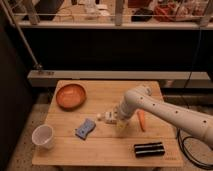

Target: Place the bottle in the ceramic bowl

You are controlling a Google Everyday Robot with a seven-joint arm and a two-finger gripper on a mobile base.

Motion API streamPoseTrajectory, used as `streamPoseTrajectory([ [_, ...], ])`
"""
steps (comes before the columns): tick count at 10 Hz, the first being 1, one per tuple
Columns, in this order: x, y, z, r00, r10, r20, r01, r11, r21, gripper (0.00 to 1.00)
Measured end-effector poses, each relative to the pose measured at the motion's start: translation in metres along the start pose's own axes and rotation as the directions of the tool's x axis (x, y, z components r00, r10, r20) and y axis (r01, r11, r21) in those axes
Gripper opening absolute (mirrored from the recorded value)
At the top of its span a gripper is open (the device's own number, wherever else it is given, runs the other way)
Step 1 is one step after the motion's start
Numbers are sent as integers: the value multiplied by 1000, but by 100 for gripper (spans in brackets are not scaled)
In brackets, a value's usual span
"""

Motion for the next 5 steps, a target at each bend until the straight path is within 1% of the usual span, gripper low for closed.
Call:
streamPoseTrajectory([
  [1, 0, 1, 3, 1000, 1, 3, -1, 1000, -6, 76],
  [3, 3, 3, 8, 1000, 9, 10, -9, 1000, -15, 62],
  [4, 7, 8, 11, 1000, 13, 6, -12, 999, -29, 52],
  [5, 9, 10, 13, 1000, 17, 8, -16, 999, -34, 39],
])
